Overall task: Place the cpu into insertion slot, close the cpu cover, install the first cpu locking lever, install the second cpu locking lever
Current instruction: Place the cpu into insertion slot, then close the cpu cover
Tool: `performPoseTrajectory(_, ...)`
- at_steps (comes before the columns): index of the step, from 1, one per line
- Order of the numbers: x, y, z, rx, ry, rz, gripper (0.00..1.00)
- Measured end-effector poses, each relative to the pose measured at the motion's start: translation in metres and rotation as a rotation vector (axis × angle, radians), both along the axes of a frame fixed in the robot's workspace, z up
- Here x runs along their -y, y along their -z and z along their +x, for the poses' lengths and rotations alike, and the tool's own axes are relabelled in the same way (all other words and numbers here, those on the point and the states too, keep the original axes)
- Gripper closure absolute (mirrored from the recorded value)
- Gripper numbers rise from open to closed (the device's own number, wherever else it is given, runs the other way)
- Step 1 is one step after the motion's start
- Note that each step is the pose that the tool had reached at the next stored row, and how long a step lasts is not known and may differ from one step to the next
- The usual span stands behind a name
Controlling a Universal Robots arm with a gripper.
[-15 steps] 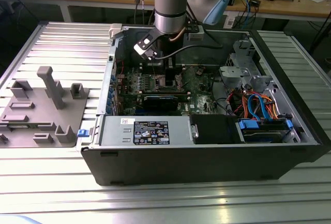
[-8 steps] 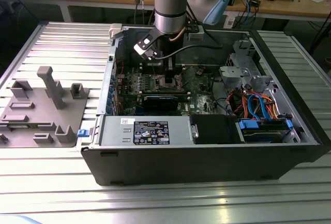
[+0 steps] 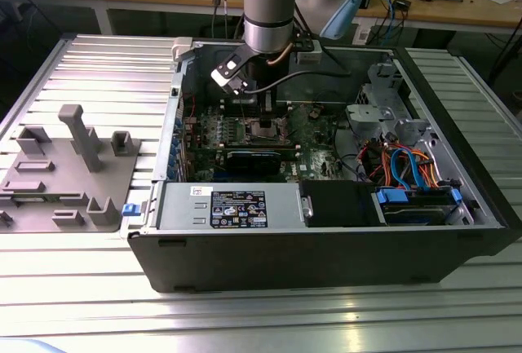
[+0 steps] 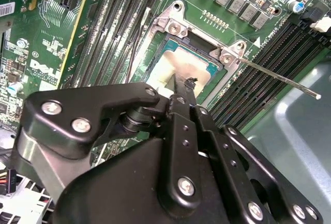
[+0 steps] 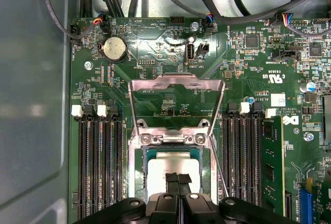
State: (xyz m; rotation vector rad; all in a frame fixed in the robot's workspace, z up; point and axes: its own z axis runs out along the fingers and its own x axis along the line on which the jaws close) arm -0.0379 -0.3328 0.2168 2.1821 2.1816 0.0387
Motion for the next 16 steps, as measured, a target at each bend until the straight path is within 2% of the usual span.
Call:
performPoseTrajectory(15,0.0,0.0,0.0,-0.0012,0.0,0.0036,0.89)
performPoseTrajectory(16,0.0001,-0.0001,0.0,-0.0038,0.0,0.0054,0.89)
